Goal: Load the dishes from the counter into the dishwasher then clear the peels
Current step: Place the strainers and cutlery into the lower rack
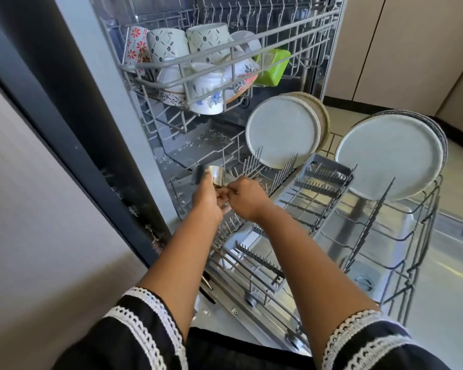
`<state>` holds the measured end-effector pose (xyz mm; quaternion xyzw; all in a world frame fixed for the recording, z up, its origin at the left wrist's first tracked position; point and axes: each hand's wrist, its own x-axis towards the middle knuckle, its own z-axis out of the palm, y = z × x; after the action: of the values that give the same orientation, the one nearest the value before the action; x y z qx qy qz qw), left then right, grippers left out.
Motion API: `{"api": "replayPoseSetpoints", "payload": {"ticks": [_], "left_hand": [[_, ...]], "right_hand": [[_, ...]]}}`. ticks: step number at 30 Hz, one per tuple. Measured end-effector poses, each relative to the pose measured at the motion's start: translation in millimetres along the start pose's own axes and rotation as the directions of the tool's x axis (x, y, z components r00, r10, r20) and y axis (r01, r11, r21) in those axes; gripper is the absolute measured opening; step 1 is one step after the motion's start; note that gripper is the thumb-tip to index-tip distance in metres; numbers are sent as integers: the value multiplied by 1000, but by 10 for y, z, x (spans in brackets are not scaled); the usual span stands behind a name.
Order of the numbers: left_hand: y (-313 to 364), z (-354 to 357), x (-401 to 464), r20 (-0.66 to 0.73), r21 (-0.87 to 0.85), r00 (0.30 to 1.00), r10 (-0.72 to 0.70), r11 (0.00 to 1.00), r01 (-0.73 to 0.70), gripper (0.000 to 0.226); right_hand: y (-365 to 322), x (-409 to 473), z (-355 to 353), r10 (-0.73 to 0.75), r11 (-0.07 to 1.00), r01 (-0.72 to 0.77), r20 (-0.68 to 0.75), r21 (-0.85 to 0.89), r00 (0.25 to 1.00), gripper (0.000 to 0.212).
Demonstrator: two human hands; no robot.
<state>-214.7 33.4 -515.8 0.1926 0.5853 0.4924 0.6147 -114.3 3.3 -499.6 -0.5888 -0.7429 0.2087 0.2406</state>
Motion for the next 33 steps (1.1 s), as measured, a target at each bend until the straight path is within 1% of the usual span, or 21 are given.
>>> {"api": "replayPoseSetpoints", "payload": {"ticks": [4, 6, 8, 10, 13, 14, 15, 16, 18, 19, 20, 21, 23, 24, 25, 26, 27, 29, 31, 32, 33], "left_hand": [[120, 33, -13, -7, 119, 999, -41, 992, 41, 69], [191, 59, -37, 14, 141, 997, -76, 987, 73, 73], [236, 59, 28, -6, 164, 995, -95, 982, 95, 77], [247, 60, 19, -33, 191, 994, -101, 976, 105, 66], [262, 88, -42, -94, 267, 995, -16, 963, 41, 24], [267, 83, 63, -125, 273, 992, 25, 962, 10, 19], [270, 65, 167, -168, 305, 984, 56, 952, -2, 20], [250, 47, 340, -175, 306, 982, 76, 952, -19, 28], [233, 52, 630, -204, 301, 978, 47, 953, 17, 50], [250, 88, 662, -189, 310, 981, 52, 951, 9, 50], [248, 104, 726, -174, 374, 980, 95, 927, -23, 43], [227, 125, 802, -207, 405, 968, 140, 913, -45, 47], [222, 129, 728, -329, 468, 911, 249, 881, -72, 63], [177, 119, 831, -351, 567, 886, 302, 822, -55, 70], [96, 109, 1279, -380, 647, 863, 332, 762, -8, 77], [74, 131, 1358, -359, 710, 876, 323, 704, 32, 86], [97, 175, 1166, -324, 798, 898, 297, 596, 91, 96], [176, 252, 766, -267, 899, 932, 243, 411, 151, 109], [267, 309, 513, -211, 960, 942, 262, 237, 149, 93], [333, 328, 422, -148, 982, 950, 274, 158, 107, 85], [394, 339, 303, -120, 993, 956, 267, 55, 109, 81]], "right_hand": [[22, -11, 29, 6, 1000, -7, 26, 17, 1000, 25], [66, 1, 52, 9, 1000, -10, 36, 25, 999, 27], [105, 14, 68, -4, 1000, 5, 62, -15, 998, 29], [127, 22, 79, -10, 998, 16, 89, -64, 996, 29], [189, 44, 123, 36, 987, -18, 103, -163, 994, 30], [212, 50, 136, 64, 982, -45, 101, -183, 993, 30], [233, 52, 148, 90, 978, -69, 104, -195, 990, 28], [254, 49, 155, 99, 976, -75, 112, -205, 989, 27], [259, 26, 154, 103, 972, -66, 155, -224, 982, 25], [254, 9, 151, 95, 969, -51, 173, -242, 980, 25], [251, -2, 148, 91, 967, -42, 188, -250, 978, 24], [252, -10, 148, 87, 969, -37, 198, -244, 976, 23], [270, -15, 156, 70, 973, -24, 195, -229, 978, 28], [277, -18, 161, 53, 975, -10, 186, -222, 981, 38], [280, -21, 172, 36, 977, 3, 179, -213, 983, 51], [280, -23, 178, 31, 979, 5, 173, -204, 984, 64], [271, -23, 185, 31, 979, 4, 171, -202, 985, 73], [277, 5, 229, 34, 971, 12, 185, -240, 982, 77], [286, 15, 240, 43, 967, 8, 192, -255, 980, 68], [286, 18, 233, 43, 973, 1, 187, -229, 981, 66], [289, 14, 224, 36, 981, -1, 176, -194, 984, 66]]}}
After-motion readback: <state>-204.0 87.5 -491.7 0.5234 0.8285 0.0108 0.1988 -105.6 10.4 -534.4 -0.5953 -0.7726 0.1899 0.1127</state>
